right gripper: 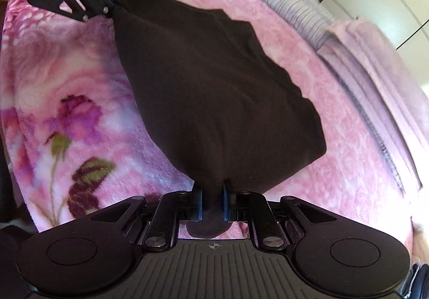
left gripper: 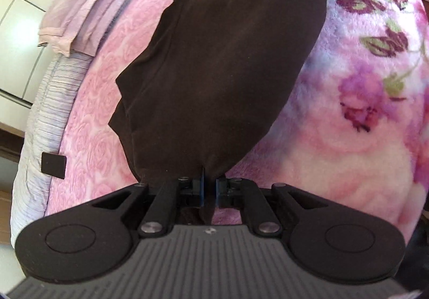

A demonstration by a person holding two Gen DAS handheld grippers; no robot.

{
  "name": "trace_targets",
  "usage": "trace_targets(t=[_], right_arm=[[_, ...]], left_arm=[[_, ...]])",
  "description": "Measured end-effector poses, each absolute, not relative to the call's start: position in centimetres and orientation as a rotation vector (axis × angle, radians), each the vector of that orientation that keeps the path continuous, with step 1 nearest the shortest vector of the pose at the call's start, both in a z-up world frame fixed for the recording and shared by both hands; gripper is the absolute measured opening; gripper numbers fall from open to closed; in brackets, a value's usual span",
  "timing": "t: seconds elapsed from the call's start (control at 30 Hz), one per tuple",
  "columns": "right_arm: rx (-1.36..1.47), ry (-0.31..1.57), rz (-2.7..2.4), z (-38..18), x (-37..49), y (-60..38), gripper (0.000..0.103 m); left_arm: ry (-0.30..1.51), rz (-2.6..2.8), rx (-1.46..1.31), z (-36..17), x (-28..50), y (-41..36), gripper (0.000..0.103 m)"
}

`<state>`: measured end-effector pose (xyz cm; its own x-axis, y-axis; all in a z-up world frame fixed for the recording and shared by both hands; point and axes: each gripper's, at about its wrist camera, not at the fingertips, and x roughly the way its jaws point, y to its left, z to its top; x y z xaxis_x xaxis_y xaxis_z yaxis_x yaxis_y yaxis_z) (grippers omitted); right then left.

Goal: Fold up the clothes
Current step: 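Lower the held shirt onto the bedspread and open both grippers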

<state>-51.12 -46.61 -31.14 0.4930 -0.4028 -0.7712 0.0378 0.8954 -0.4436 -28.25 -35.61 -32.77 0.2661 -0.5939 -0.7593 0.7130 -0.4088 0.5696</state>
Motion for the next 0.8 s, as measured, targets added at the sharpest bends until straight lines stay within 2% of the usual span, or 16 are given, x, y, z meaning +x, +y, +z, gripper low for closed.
trace_targets(t=[0.37,0.63,0.7,0.77,0.8], right_arm=[[-0.456,0.787,-0.364,-34.7,-52.6,-45.6,0.012],[-0.522,0.711,-0.443,-35.8,-55.0,-43.0,0.014],[-0.521,0.692,-0.442,-35.1,-55.4,-42.0,0.026],[-0.521,0.672,-0.441,-34.4,-55.8,-40.9,0.064],[-0.509,0.670,-0.448,-34.2,-56.0,-40.6,0.072]], left_arm=[[0.006,-1.309,1.182,-35.9,-29.6,-32.3,0.005],[-0.013,-1.223,1.162,-35.9,-31.9,-30.3,0.005],[0.006,-1.210,1.172,-35.5,-32.6,-29.7,0.005],[0.010,-1.203,1.171,-35.4,-33.2,-29.2,0.005],[0.031,-1.206,1.171,-35.4,-33.3,-28.9,0.005]])
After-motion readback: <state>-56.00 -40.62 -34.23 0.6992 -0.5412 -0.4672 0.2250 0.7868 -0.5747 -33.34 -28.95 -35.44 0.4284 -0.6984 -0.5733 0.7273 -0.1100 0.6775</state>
